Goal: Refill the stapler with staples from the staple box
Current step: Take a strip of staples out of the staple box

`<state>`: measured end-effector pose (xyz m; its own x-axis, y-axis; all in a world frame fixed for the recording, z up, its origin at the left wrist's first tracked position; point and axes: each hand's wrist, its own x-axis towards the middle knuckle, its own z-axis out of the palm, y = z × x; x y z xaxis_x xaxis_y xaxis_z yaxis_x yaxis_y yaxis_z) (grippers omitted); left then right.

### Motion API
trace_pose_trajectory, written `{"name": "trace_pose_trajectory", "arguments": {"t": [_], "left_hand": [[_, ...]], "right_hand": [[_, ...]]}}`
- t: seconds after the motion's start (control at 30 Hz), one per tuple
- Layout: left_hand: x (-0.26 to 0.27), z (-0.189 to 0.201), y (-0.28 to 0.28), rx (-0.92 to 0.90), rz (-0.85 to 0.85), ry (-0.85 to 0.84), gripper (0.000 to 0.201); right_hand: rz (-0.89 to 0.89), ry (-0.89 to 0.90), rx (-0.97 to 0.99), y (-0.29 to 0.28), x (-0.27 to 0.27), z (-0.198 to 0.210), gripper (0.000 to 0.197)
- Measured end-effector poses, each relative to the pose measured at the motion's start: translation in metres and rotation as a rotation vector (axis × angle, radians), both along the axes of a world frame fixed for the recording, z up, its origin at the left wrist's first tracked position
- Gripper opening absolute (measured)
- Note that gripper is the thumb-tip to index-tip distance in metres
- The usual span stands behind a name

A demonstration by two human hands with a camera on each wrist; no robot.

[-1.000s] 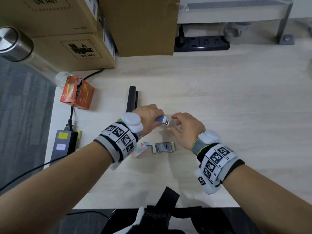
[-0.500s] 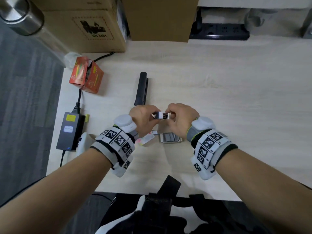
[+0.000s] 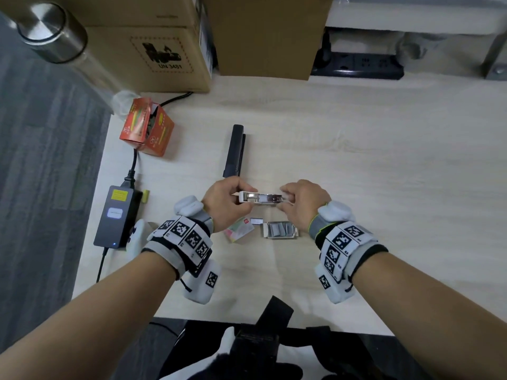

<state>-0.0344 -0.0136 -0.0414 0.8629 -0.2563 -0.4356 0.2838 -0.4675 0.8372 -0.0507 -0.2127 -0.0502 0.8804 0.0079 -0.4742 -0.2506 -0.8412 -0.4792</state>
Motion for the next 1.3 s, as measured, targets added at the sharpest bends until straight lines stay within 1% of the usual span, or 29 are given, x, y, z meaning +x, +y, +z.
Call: {"name": "trace_pose_trajectory", "arguments": {"t": [0.07,0.17,0.23,0.37,0.5,0.67,0.77,0.9,1.03,1.17,1.3], "left_hand": [[0.001,-0.003,0.0,0.024,-0.014,-0.013,0.025],[0.003,-0.007,0.0,0.065,-0.044,-0.022,0.022],[0.003,-0.011,0.001,0.083,-0.053,-0.023,0.023],[0.002,-0.014,0.005,0.066,-0.047,0.0,0.023],[0.001,-0.014,0.005,0.062,-0.028,0.004,0.022],[0.0,-0.017,0.005,0.06,0.001,0.012,0.022],[0.0,-0.018,0.005,0.07,-0.009,-0.004,0.021],[0.001,-0.018,0.005,0.075,-0.02,-0.019,0.017],[0.003,-0.016,0.005,0.085,-0.035,-0.039,0.017],[0.005,-0.014,0.004,0.114,-0.072,-0.064,0.02],[0.007,-0.013,-0.002,0.123,-0.068,-0.085,0.02]], "right_hand": [[0.023,-0.017,0.003,0.003,-0.004,0.001,0.035],[0.047,-0.114,0.027,0.01,-0.011,0.009,0.021],[0.118,-0.133,0.044,0.021,-0.015,0.015,0.017],[0.308,-0.077,-0.052,0.043,-0.021,0.017,0.026],[0.355,-0.017,-0.14,0.052,-0.019,0.017,0.028],[0.329,0.015,-0.144,0.058,-0.014,0.018,0.023],[0.317,0.028,-0.136,0.055,-0.015,0.017,0.024],[0.33,-0.002,-0.149,0.057,-0.015,0.013,0.021],[0.33,-0.028,-0.135,0.058,-0.016,0.01,0.017],[0.232,-0.104,-0.038,0.043,-0.019,0.018,0.017],[0.051,-0.089,0.058,0.013,-0.017,0.022,0.012]]}}
